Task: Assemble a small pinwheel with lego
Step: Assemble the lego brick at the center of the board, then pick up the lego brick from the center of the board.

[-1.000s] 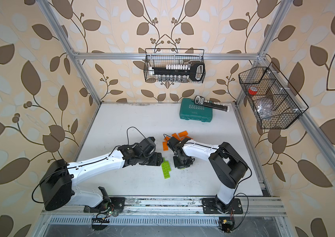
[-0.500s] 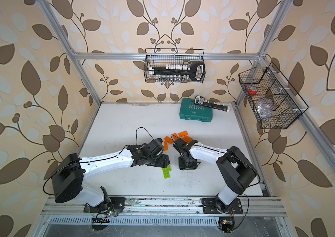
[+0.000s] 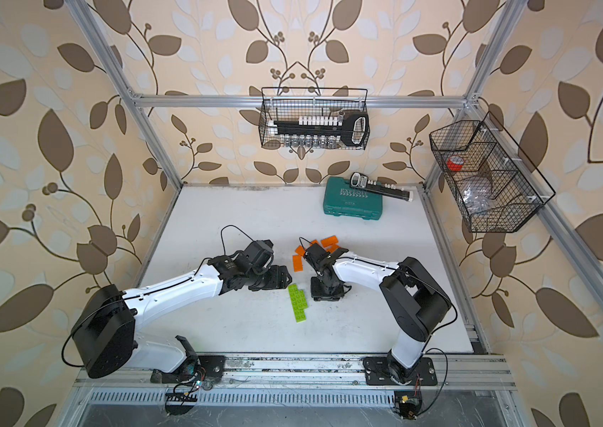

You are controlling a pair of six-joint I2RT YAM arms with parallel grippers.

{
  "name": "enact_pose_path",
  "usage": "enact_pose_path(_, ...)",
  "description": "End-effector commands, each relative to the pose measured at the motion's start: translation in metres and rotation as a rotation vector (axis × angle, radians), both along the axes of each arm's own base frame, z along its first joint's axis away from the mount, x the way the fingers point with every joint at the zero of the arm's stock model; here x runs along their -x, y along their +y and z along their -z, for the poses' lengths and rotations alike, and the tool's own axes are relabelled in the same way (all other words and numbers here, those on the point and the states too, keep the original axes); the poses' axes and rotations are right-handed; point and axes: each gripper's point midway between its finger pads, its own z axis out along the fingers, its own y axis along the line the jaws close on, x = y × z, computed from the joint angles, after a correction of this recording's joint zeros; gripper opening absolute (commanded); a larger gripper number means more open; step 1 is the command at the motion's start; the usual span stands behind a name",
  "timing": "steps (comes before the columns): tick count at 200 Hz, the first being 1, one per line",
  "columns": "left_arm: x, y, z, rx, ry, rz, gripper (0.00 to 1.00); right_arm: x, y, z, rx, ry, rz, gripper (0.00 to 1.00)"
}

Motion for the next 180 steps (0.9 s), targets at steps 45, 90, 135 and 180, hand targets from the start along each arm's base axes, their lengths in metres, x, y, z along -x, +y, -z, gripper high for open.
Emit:
enact_pose_path(45, -0.009, 0.011, -0.012, 0.131, 0.015, -0.039, 0.81, 0.001, -0.012, -0.016, 0.055, -0.034, -0.044, 0.39)
enact_pose_path(90, -0.031, 0.005, -0.024, 0.401, 0.053, -0.037, 0.8, -0.004, -0.008, -0.028, 0.145, -0.04, -0.107, 0.28)
enact_pose_path(135, -0.033, -0.006, -0.024, 0.502, 0.069, -0.004, 0.78, -0.015, 0.002, -0.033, 0.155, -0.047, -0.106, 0.23)
enact_pose_path(180, -0.029, -0.003, -0.019, 0.494, 0.072, -0.004, 0.78, -0.016, 0.003, -0.029, 0.171, -0.028, -0.104, 0.2)
